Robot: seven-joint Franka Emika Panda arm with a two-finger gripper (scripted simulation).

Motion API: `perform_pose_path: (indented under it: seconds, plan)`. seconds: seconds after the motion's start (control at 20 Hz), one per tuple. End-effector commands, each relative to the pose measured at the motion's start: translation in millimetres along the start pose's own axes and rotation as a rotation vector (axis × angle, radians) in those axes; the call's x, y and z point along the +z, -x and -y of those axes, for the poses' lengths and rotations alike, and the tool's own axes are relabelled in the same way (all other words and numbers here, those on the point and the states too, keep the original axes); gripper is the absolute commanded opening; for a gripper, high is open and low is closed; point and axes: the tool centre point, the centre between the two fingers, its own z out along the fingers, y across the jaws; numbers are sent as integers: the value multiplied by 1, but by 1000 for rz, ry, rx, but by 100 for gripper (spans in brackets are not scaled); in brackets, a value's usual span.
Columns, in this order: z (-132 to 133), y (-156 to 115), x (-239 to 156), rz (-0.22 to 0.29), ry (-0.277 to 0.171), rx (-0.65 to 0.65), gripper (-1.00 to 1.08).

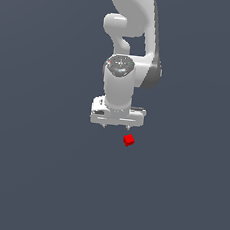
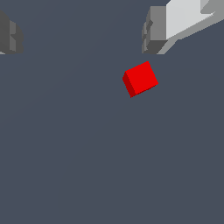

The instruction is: Pick up the red cube and move it to a goal position.

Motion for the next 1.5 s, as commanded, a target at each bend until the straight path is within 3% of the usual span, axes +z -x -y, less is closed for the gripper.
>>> perform_pose_path:
  seconds: [0.0,0.55,1.0,1.05,1.45]
  plan:
    - [8,0,14,0,3,-47,100]
    - [56,5,104,-5,26,-347,100]
    - [67,8,130,-6,36,-432,100]
    - [67,8,130,-6,36,-432,-100]
    - [67,8,130,-6,36,-432,-100]
